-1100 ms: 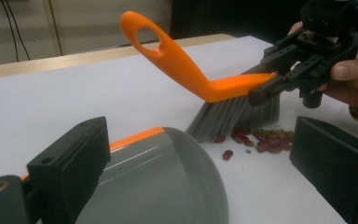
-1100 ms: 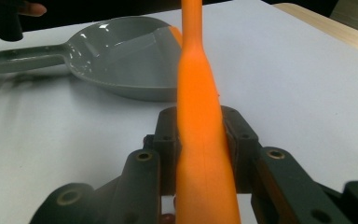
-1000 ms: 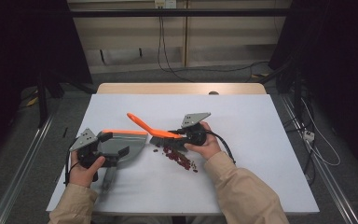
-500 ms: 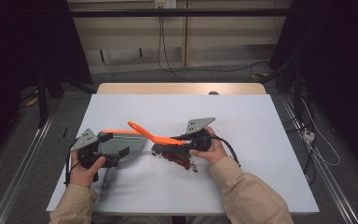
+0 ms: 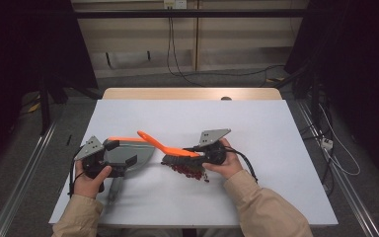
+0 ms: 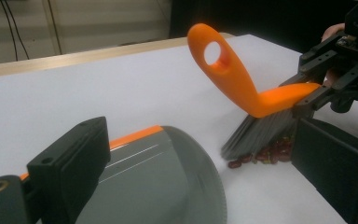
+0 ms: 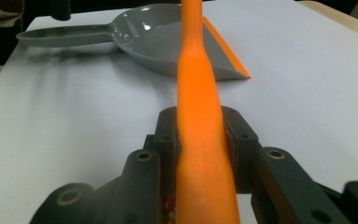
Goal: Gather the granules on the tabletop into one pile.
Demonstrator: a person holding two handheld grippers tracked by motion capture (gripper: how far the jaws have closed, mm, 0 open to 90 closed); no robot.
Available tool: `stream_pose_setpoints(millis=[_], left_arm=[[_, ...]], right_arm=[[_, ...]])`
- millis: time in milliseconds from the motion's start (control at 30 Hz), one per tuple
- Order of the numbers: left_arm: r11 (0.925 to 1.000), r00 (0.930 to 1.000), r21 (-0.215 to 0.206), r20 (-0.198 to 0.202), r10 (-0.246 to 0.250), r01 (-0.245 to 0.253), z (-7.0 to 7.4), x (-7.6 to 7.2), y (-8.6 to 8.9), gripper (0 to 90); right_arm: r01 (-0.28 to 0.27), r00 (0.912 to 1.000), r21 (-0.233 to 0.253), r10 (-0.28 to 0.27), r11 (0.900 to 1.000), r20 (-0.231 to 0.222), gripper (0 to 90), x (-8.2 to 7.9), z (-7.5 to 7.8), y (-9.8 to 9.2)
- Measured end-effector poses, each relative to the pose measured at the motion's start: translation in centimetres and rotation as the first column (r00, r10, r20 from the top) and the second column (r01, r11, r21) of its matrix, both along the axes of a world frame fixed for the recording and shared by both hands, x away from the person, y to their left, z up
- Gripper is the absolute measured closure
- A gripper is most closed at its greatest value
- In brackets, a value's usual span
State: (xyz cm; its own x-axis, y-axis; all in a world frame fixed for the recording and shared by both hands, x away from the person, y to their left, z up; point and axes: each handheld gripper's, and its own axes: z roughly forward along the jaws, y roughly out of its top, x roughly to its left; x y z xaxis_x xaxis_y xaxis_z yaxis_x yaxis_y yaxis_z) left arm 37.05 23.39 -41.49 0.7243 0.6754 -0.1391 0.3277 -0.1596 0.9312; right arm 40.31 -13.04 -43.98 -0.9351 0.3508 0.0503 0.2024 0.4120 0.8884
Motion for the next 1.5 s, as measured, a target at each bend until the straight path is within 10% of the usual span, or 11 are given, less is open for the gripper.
stream_pose_setpoints(millis=[367, 867, 1033, 1267, 1500], left_arm=[[1.0000, 1.0000, -0.002, 0.002, 0.000, 0.000, 0.0, 0.0, 0.0, 5.1], [1.0000, 0.9999, -0.003, 0.009, -0.005, 0.005, 0.1, 0.0, 0.0, 5.1], [1.0000, 0.9999, -0.003, 0.012, -0.006, 0.006, 0.1, -0.1, 0.0, 5.1], [1.0000, 0.9999, -0.004, 0.015, -0.005, 0.005, 0.1, -0.1, 0.1, 5.1], [1.0000, 0.9998, -0.006, 0.017, -0.005, 0.005, 0.2, -0.2, 0.1, 5.1]], right_arm=[[0.193, 0.9811, 0.106, -0.190, 0.975, -0.035, 71.1, 0.3, 0.5, -0.7], [0.444, 0.8955, 0.224, -0.421, 0.868, -0.145, 71.1, -3.8, 2.2, 1.3], [0.447, 0.8937, 0.238, -0.418, 0.863, -0.164, 71.1, -5.1, 1.9, 3.0], [0.415, 0.9058, 0.212, -0.379, 0.885, -0.190, 71.1, -5.5, 0.9, 5.0], [0.448, 0.8908, 0.202, -0.417, 0.871, -0.182, 71.1, -6.1, 0.4, 5.1]])
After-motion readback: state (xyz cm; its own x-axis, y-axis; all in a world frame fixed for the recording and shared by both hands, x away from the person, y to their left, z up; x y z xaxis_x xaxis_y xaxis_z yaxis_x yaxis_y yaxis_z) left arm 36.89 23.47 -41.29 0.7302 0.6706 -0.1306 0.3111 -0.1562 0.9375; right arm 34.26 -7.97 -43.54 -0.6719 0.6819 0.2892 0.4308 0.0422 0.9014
